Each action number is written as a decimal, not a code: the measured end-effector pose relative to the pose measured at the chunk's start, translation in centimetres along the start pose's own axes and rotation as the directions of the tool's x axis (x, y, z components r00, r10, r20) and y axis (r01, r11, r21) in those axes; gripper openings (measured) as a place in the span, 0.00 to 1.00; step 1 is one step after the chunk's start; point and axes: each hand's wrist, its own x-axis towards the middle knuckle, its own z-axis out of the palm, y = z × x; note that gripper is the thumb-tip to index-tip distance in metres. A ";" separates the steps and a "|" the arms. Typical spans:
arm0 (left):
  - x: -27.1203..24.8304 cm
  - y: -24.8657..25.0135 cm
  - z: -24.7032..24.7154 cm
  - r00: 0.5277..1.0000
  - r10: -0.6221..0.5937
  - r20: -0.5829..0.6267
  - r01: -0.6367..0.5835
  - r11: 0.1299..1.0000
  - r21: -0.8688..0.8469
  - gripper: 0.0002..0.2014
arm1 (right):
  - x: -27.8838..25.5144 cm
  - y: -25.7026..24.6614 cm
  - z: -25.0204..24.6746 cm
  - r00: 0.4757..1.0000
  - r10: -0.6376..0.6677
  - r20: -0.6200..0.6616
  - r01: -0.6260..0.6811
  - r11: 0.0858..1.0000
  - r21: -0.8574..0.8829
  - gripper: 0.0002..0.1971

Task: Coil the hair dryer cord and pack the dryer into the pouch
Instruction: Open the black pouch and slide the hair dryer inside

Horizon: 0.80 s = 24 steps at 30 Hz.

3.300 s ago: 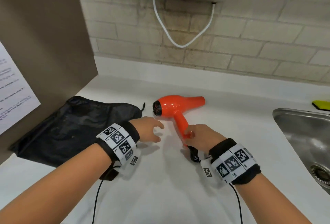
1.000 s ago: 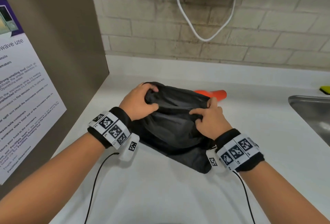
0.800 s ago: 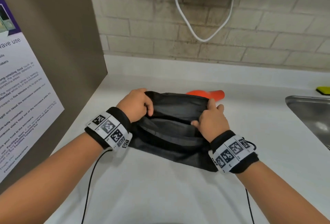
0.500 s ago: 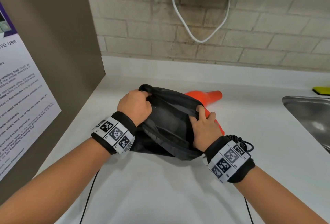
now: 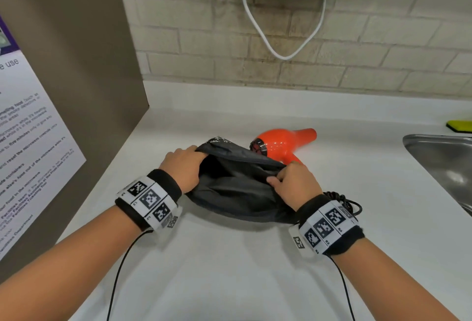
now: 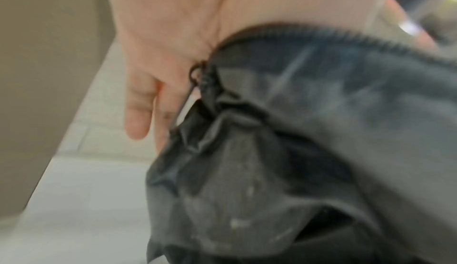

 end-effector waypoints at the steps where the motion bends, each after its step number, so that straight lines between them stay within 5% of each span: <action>1: 0.2 -0.1 -0.1 1.000 0.010 0.000 -0.010 0.989 -0.148 0.24 | 0.0 0.0 0.1 0.999 0.004 0.035 -0.003 1.000 -0.019 0.12; 3: 0.5 0.0 -0.4 1.000 0.005 -0.025 -0.015 0.919 -0.394 0.26 | -0.2 -0.1 0.3 0.995 0.005 0.097 0.006 0.994 -0.109 0.12; 6: 0.8 0.5 -0.3 0.995 -0.081 -0.064 0.040 0.875 -0.482 0.18 | -0.5 -0.6 0.8 0.989 0.020 0.143 0.021 0.960 -0.278 0.19; 9: 0.8 1.1 -0.1 0.984 -0.149 -0.095 0.117 0.953 -0.279 0.20 | -0.8 -0.7 1.8 0.990 0.038 0.137 0.013 0.937 -0.349 0.24; 12: 0.4 1.4 0.1 0.990 -0.138 -0.003 0.138 0.990 0.025 0.29 | -0.8 -0.7 2.5 0.990 0.073 0.118 -0.029 0.939 -0.343 0.29; 15: -0.4 1.5 0.7 0.995 -0.094 0.031 0.086 0.975 0.204 0.21 | -0.7 -0.6 2.4 0.986 0.145 0.083 -0.105 0.924 -0.369 0.30; 20: -1.1 0.9 1.8 0.967 0.118 0.226 -0.134 0.989 0.059 0.30 | -0.3 -0.5 2.7 0.978 0.199 0.060 -0.154 0.887 -0.435 0.31; 24: -0.7 0.7 1.8 0.967 0.097 0.235 -0.090 0.995 -0.039 0.22 | -0.5 -0.4 3.3 0.978 0.172 0.116 -0.093 0.863 -0.496 0.34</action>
